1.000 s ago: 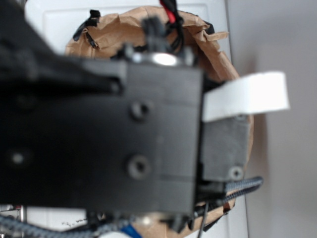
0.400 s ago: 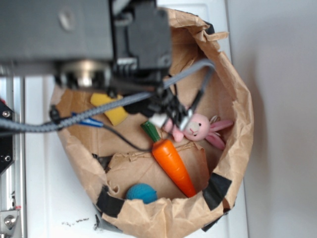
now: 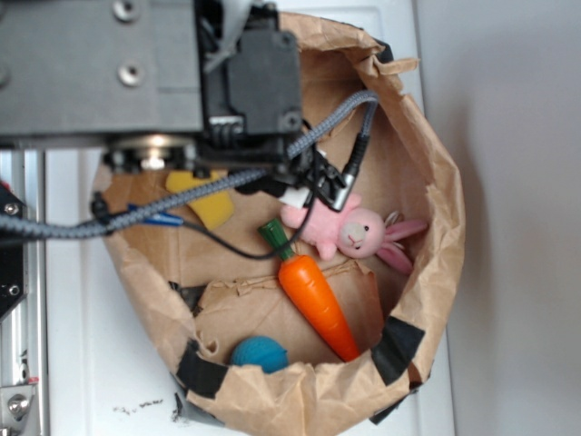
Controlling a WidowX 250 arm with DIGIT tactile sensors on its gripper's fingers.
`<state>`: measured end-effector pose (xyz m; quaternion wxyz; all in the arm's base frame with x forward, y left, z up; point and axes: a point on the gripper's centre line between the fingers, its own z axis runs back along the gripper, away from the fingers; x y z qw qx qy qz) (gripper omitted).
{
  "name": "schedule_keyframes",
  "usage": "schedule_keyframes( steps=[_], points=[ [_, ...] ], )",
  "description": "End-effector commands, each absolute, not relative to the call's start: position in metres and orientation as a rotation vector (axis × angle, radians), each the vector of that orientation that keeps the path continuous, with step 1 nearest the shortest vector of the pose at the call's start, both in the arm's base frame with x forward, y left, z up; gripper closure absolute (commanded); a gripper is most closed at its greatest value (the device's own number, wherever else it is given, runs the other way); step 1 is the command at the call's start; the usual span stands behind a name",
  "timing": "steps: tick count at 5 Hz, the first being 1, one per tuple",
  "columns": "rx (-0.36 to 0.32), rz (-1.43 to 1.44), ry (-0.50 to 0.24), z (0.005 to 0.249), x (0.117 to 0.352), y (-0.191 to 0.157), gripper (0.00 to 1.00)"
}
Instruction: Grab the green sponge.
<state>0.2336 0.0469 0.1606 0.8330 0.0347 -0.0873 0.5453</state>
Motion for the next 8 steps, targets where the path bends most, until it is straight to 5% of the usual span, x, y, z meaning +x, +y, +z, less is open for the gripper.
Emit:
schedule_keyframes(
  steps=[1, 2, 3, 6, 8],
  points=[
    [0.028, 1.147, -0.211, 0.136, 0.229, 0.051, 0.0],
    [0.024, 1.163, -0.255, 0.111, 0.234, 0.054, 0.0],
    [0.091, 1.159, -0.306, 0.078, 0.241, 0.057, 0.0],
    [0.17, 1.171, -0.247, 0.057, 0.24, 0.064, 0.0],
    [0.16, 1.161, -0.211, 0.042, 0.241, 0.065, 0.0]
  ],
)
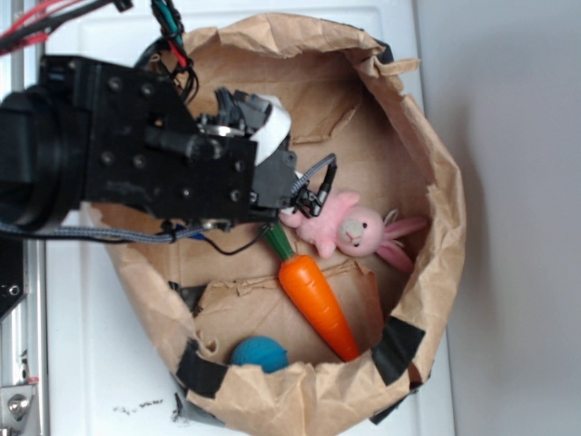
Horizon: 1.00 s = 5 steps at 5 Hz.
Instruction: Grab the green sponge.
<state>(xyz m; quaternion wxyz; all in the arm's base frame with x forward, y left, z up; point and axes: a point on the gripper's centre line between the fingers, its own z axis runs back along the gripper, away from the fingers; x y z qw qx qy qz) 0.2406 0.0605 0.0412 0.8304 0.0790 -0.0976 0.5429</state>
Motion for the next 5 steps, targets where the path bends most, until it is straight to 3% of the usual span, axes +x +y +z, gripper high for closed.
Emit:
schedule_keyframes(
  steps=[1, 2, 3, 5],
  points=[
    [0.166, 1.14, -0.211, 0.047, 0.235, 0.067, 0.0],
    [0.092, 1.214, -0.197, 0.078, 0.227, 0.065, 0.0],
    [0.053, 1.307, -0.186, 0.091, 0.218, 0.061, 0.0],
    [0.058, 1.375, -0.152, 0.068, 0.21, 0.054, 0.0]
  ],
)
